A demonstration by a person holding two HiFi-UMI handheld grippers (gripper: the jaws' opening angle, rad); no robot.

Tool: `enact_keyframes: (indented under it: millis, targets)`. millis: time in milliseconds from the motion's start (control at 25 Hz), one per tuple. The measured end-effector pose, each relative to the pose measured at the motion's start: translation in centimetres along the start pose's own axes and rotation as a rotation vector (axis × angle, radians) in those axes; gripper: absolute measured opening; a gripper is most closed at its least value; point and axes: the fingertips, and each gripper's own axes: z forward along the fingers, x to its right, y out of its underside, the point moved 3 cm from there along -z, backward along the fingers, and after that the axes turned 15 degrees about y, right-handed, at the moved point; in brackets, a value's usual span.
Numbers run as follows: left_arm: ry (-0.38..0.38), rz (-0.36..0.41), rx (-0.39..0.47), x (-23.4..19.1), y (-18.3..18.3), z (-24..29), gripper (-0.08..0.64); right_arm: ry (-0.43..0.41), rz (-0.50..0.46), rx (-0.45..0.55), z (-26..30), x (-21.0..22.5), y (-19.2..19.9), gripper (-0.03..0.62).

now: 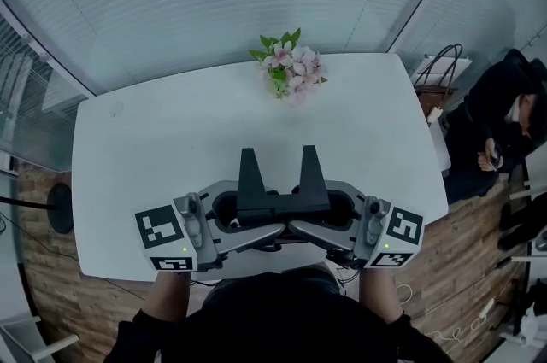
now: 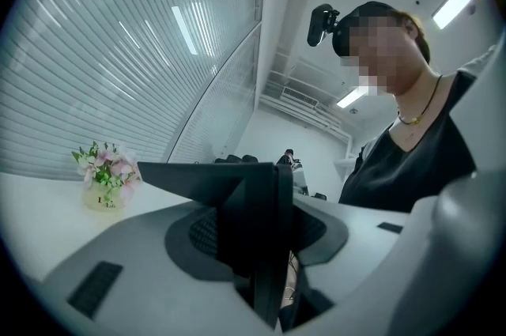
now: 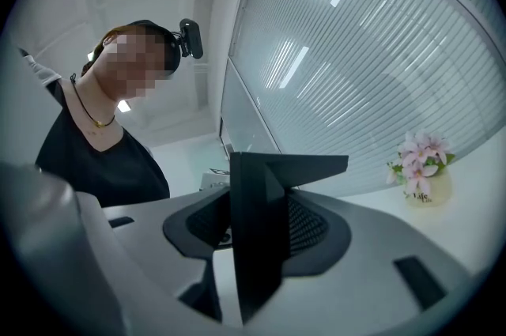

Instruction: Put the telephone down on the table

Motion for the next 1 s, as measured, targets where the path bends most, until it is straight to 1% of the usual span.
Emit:
enact_keyframes:
  millis: [400,1000]
  targets:
    - [0.025,-0.067,0.002,-2.5,2.0,-0.4,0.183,0.041,0.051,-0.023,0.6,2.2,2.1,0.195]
    - [0.043,-0.139,-0.008,-3.7,5.1,-0.8,0.183,0.077,0.117,-0.045,0.5,3.4,5.2,0.195]
